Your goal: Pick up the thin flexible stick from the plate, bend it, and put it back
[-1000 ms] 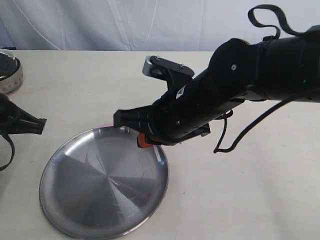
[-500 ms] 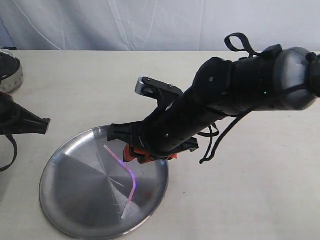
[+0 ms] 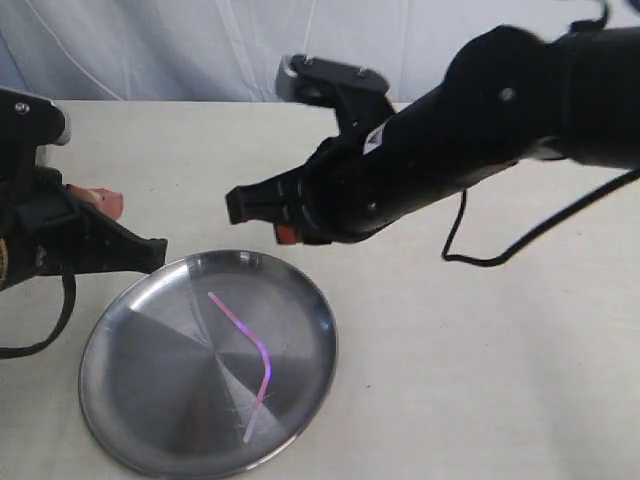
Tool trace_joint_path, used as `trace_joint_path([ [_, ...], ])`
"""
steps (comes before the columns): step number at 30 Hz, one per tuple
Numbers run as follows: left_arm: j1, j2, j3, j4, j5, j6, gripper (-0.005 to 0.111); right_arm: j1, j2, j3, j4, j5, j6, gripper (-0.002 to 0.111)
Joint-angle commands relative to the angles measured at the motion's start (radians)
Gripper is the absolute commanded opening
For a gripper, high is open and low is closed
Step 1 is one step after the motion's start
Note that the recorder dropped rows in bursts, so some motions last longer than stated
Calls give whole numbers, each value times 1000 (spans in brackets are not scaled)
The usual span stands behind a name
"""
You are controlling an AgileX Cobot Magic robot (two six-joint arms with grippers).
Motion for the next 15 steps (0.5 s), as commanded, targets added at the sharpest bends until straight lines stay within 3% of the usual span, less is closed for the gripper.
trace_joint_path([
  [1,-5,-67,-20,4,-99,-8,0,-7,-163,41,-421,42,267,0],
  [6,-5,-123,-43,13,-264,83,0,-7,-343,140,-693,76,448,0],
  [9,-5,-125,-55,16,-341,162,0,-5,-447,222,-763,74,522,0],
  [15,-5,-125,-55,76,-193,166,0,-5,-606,345,-766,48,552,0],
])
